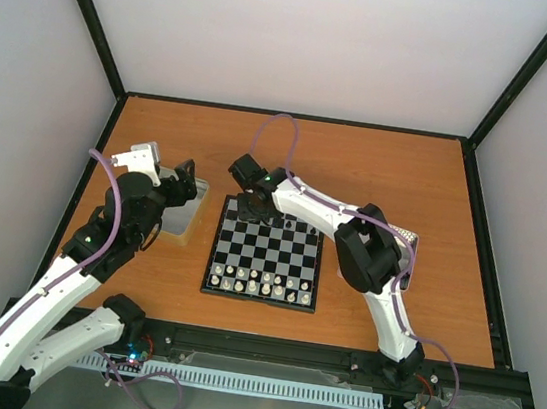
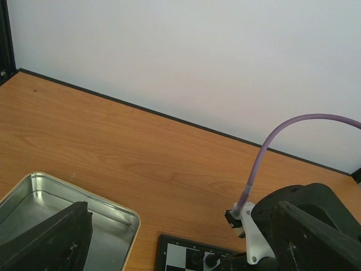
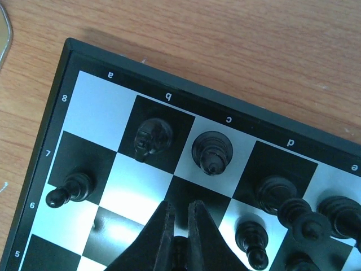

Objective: Set up the chess pieces on the board
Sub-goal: Place the chess piece on the chessboard.

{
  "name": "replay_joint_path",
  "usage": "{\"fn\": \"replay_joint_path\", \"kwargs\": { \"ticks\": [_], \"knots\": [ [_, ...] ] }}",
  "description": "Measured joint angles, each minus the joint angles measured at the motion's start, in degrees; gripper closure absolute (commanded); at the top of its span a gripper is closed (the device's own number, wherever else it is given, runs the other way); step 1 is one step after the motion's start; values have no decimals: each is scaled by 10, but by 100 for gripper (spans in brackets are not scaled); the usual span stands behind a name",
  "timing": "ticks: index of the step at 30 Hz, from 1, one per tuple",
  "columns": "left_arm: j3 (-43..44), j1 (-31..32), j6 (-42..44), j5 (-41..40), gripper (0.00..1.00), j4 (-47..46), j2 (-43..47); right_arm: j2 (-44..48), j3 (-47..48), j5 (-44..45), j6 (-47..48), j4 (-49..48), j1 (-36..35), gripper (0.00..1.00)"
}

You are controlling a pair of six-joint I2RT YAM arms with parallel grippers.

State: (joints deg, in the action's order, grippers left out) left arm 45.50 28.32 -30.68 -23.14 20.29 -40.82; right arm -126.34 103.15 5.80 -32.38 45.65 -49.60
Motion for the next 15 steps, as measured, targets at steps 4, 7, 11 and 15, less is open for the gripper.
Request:
{"fn": "replay_joint_path", "kwargs": {
  "ticks": [4,7,11,15],
  "knots": [
    [0,0,0,0,13,0,0,-6,2,0,6,0,0,94],
    [0,0,0,0,13,0,0,-9,3,0,13,-3,0,93],
    [0,0,0,0,13,0,0,-16,5,2,20,-4,0,93],
    [0,0,0,0,12,0,-5,-27,9,3,28,-4,0,92]
  ]
}}
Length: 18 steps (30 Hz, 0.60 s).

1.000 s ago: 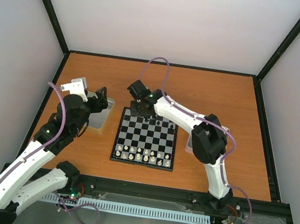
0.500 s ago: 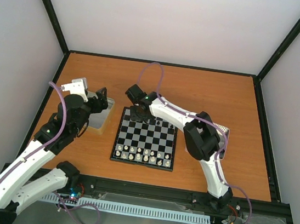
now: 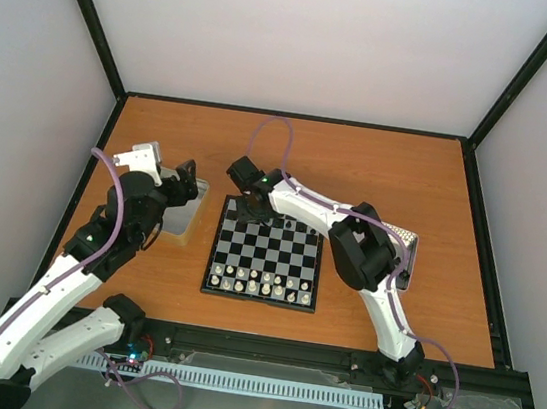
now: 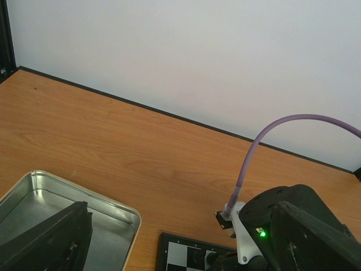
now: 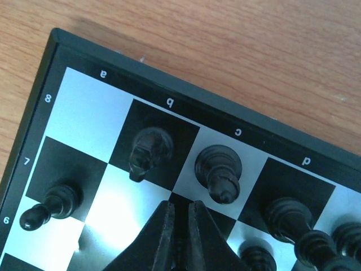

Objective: Set up the chess pieces on the board
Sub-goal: Place the chess piece on the chessboard.

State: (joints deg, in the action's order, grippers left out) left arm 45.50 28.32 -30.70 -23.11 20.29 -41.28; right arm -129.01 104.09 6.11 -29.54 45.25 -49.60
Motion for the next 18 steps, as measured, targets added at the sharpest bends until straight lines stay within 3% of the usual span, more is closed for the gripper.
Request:
{"fn": "replay_joint_path", "kwargs": {
  "ticks": [12,18],
  "knots": [
    [0,0,0,3,13,0,-7,-9,17,3,25,0,1,76],
    [0,0,0,7,12,0,-7,-9,23,-14,30,4,1,75]
  ]
}}
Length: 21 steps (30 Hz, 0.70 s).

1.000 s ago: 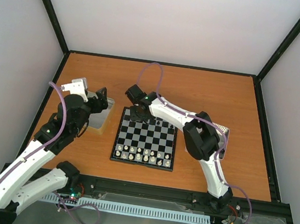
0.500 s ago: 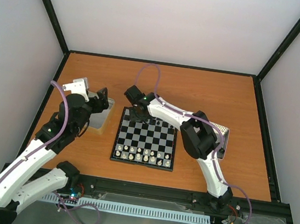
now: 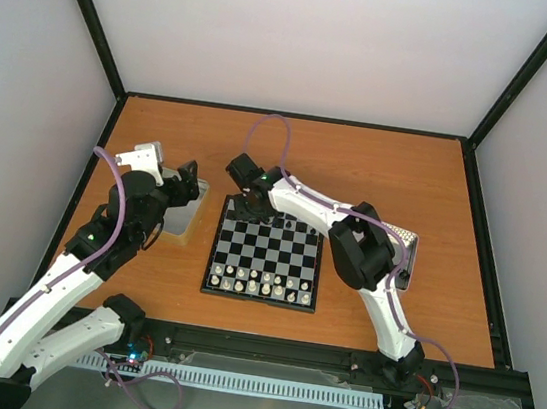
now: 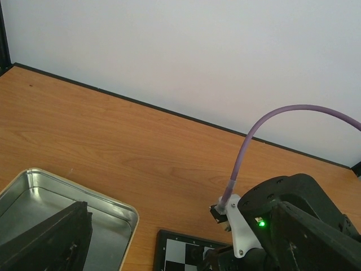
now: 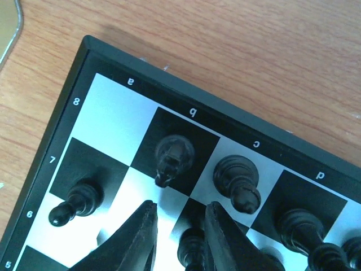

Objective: Set up the chess pieces on the board
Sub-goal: Place the chess piece on the chessboard, then pick up the chess piece from the storage box.

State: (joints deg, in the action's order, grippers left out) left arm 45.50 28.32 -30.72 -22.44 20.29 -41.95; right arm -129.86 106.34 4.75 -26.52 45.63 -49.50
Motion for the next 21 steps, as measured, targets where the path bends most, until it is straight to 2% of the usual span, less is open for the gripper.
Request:
{"fn": "replay_joint_path", "kwargs": {
  "ticks": [5,7,11,17,21],
  "knots": [
    [0,0,0,6,12,0,0,17,-1,-9,0,10,0,71],
    [0,0,0,8,12,0,0,42,-11,-10,0,10,0,66],
    [0,0,0,11,12,0,-4,121,-56,-12,3,-7,4,64],
    [0,0,-4,14,12,-1,-9,271,-180,5,-12,-49,41,54],
    [0,0,-5,17,12,-2,-9,381,-299,28,-30,-66,102,51]
  ]
}}
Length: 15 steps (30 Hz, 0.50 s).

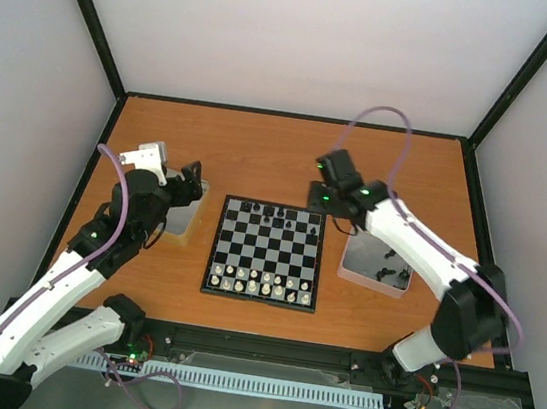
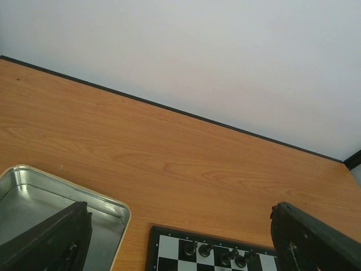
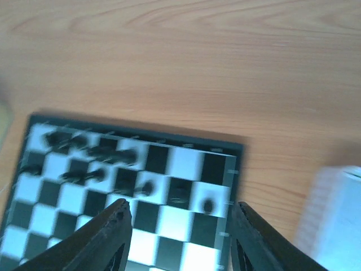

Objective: Set up the chess pieces on the board
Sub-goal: Pick up the chess piece from the storage box.

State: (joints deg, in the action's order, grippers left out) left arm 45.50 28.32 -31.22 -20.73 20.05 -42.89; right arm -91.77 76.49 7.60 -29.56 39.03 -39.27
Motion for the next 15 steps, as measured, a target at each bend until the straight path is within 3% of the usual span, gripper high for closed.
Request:
{"fn": "replay_joint_path", "kwargs": {
  "ticks": [7,15],
  "knots": [
    [0,0,-6,17,12,-13,-20,148,-164,70,-75,-14,127,51],
    [0,0,-8,26,12,-17,-27,153,-276,119,-160,0,183,49]
  ]
}}
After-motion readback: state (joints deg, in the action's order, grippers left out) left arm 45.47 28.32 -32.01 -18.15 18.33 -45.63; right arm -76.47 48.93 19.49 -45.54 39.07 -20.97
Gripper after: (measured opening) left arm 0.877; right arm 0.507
